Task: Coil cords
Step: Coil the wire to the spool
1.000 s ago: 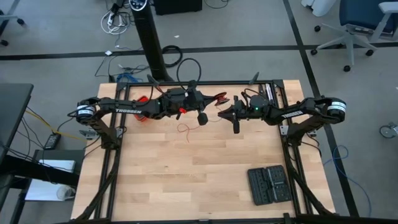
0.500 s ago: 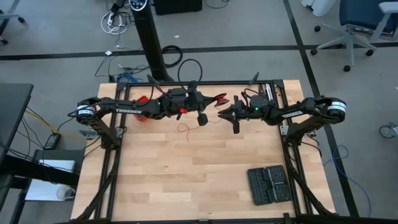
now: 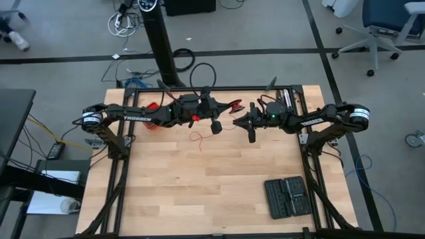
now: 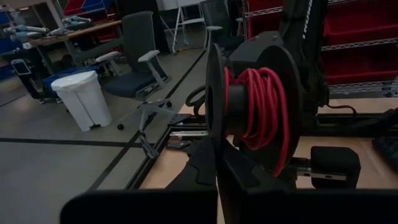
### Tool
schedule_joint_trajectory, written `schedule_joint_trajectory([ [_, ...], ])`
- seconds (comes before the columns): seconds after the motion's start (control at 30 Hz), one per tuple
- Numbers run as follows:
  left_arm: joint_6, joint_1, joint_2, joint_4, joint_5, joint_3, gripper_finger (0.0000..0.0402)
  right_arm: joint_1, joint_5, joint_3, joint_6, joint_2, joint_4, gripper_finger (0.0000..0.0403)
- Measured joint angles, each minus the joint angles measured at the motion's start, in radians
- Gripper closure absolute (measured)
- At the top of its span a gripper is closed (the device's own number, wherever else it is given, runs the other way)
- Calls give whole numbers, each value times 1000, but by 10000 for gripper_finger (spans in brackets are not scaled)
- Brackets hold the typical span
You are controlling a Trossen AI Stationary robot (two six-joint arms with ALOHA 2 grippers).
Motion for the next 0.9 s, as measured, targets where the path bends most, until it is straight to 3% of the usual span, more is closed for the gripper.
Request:
schedule_joint_trajectory([
  [0.53,-1,6,0,-26,-5,0,401,-18,-16,0,0,0,-9,365],
  [0.9,-4,6,0,-76,-5,0,401,-33,-14,0,-18,0,-64,399],
])
